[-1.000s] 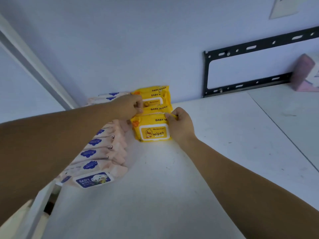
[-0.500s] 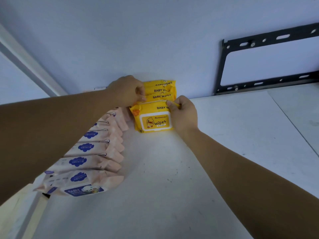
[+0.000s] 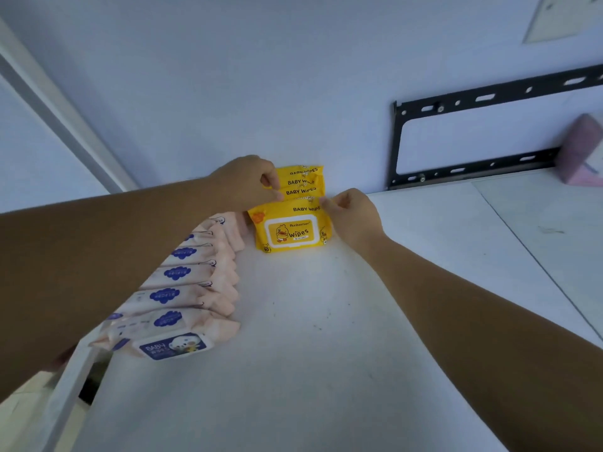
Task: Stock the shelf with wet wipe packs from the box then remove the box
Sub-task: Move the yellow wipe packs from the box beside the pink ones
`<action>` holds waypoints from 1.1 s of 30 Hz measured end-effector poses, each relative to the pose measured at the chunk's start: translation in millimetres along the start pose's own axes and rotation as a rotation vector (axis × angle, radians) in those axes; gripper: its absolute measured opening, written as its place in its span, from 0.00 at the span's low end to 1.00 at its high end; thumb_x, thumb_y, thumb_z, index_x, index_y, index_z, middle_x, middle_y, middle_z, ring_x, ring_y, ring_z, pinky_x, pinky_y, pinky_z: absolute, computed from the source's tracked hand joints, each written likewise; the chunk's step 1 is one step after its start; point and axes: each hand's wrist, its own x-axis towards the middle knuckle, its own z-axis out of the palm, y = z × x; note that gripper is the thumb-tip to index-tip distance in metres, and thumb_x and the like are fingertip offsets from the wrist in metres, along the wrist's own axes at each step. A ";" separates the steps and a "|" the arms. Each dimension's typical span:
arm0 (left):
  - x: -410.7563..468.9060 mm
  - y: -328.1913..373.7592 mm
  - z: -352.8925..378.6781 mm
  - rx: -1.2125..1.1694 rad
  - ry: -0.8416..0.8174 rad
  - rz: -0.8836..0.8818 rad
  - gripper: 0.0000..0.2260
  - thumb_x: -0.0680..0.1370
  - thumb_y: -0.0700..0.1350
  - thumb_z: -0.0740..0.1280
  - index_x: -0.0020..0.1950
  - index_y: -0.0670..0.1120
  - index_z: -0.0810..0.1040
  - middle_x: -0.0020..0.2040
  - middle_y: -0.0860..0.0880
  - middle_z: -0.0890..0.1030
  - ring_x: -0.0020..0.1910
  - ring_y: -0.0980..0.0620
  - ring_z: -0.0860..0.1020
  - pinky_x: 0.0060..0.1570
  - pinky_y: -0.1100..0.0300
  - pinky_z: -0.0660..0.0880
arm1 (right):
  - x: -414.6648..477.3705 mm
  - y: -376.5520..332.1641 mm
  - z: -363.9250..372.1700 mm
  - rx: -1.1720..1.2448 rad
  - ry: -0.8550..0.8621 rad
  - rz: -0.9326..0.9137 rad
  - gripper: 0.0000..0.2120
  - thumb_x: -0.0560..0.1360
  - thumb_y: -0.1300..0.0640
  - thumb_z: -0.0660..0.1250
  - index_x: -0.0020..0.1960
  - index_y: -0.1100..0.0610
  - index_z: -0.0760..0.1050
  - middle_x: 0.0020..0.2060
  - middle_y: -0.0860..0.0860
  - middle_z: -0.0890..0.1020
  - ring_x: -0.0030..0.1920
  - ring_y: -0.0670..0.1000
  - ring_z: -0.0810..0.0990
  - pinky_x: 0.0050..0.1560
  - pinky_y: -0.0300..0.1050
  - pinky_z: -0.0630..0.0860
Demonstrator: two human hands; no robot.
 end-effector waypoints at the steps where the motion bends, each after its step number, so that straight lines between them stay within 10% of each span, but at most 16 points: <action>1: -5.2 6.2 -3.1 -0.013 -0.006 0.000 0.09 0.74 0.53 0.75 0.49 0.51 0.81 0.47 0.55 0.78 0.44 0.60 0.76 0.44 0.59 0.73 | -6.5 -0.7 -7.6 -0.026 0.007 -0.003 0.16 0.78 0.42 0.66 0.42 0.53 0.72 0.37 0.46 0.78 0.37 0.46 0.75 0.34 0.42 0.67; 6: -34.6 43.3 -11.0 -0.060 -0.058 0.068 0.08 0.74 0.53 0.74 0.48 0.51 0.82 0.47 0.54 0.82 0.47 0.53 0.81 0.46 0.55 0.79 | -61.2 -2.1 -49.9 -0.147 -0.050 0.010 0.26 0.79 0.44 0.66 0.30 0.52 0.58 0.24 0.47 0.64 0.26 0.49 0.64 0.31 0.45 0.61; 13: -100.5 117.2 12.2 -0.177 -0.134 0.283 0.05 0.75 0.51 0.74 0.45 0.51 0.82 0.42 0.55 0.83 0.41 0.57 0.80 0.40 0.63 0.73 | -185.2 21.3 -98.3 -0.166 0.016 0.138 0.25 0.78 0.45 0.67 0.45 0.70 0.76 0.35 0.56 0.79 0.37 0.57 0.77 0.42 0.47 0.74; 33: -272.4 346.3 117.1 -0.017 -0.506 0.750 0.05 0.76 0.54 0.71 0.48 0.54 0.80 0.45 0.59 0.80 0.44 0.62 0.77 0.41 0.63 0.71 | -472.1 134.6 -249.0 -0.264 0.189 0.442 0.13 0.80 0.50 0.66 0.49 0.60 0.81 0.43 0.51 0.87 0.45 0.52 0.87 0.38 0.42 0.78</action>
